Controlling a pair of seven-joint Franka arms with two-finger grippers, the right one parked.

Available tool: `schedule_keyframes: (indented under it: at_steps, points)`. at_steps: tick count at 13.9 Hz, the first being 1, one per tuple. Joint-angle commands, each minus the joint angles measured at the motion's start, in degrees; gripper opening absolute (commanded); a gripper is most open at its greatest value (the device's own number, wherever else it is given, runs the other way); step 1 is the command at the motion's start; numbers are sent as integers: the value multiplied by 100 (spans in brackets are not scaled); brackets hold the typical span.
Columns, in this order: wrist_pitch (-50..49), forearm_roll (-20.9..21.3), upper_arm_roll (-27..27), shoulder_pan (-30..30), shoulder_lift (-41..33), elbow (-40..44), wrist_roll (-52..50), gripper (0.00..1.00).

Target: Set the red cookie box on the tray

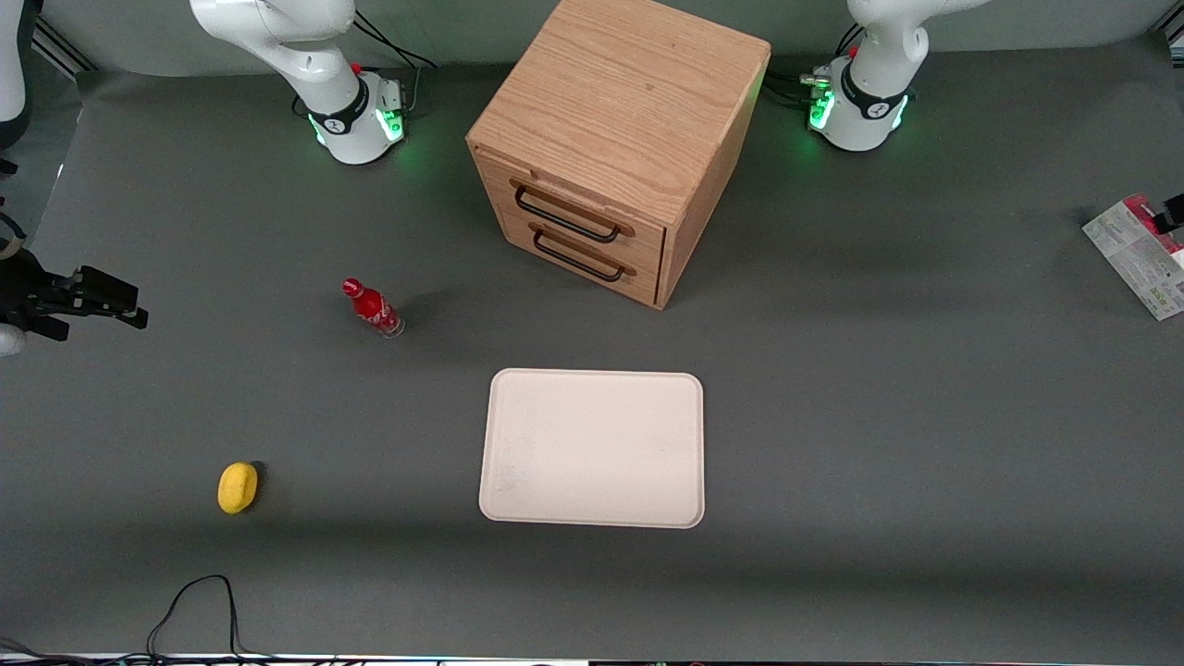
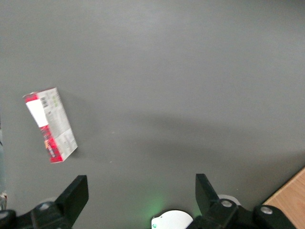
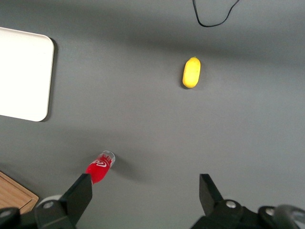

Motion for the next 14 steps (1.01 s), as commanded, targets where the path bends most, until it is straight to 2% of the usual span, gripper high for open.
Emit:
schedule_keyframes:
  at_steps: [1,5,7,14]
  points:
    - [25,11,-63,846,244,180,113,100]
    - [516,28,-63,1997,603,180,506,100]
    - [807,28,-63,2367,841,171,675,100]
    - [1562,37,-54,2774,1703,-152,666,99]
